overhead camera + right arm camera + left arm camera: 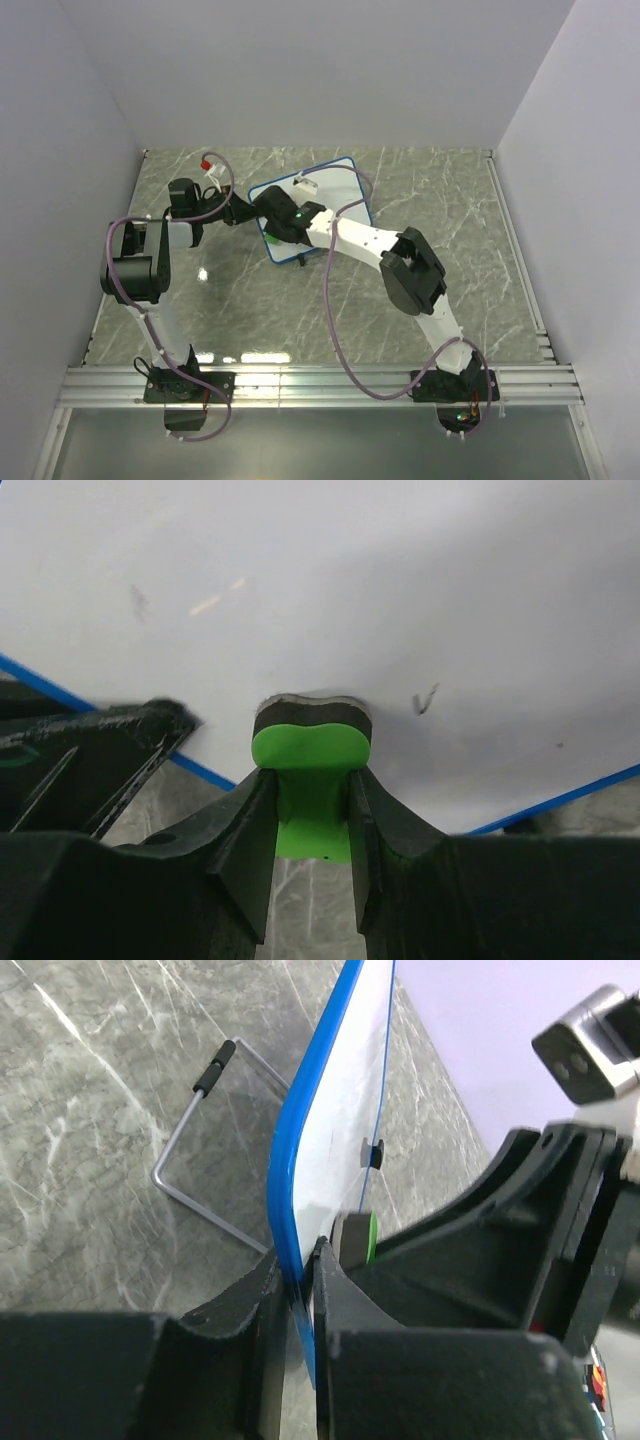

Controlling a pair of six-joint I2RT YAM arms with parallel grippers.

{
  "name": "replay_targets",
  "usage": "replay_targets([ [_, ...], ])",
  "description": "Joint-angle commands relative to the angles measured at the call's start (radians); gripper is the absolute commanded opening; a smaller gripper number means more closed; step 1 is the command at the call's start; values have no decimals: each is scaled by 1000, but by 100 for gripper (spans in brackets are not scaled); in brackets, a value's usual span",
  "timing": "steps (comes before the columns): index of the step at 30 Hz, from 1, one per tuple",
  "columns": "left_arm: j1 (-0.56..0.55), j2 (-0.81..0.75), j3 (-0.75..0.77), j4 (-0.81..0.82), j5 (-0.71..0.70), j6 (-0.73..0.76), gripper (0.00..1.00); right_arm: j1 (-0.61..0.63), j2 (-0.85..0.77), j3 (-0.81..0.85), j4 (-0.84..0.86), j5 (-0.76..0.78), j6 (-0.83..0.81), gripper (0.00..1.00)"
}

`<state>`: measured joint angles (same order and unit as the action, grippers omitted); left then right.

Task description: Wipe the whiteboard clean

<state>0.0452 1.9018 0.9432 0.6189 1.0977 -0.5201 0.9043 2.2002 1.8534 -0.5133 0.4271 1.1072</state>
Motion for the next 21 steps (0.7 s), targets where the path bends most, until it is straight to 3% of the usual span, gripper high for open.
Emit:
replay_targets([
  [1, -19, 20, 0, -71, -33, 84, 0, -112, -60, -61, 25, 65, -30, 0],
  [11, -24, 20, 6, -88, -41, 92, 0, -349, -119, -146, 52, 122, -154, 0],
  [21, -22, 22, 6, -93, -42, 92, 0, -398, -105, -138, 61, 111, -158, 0],
])
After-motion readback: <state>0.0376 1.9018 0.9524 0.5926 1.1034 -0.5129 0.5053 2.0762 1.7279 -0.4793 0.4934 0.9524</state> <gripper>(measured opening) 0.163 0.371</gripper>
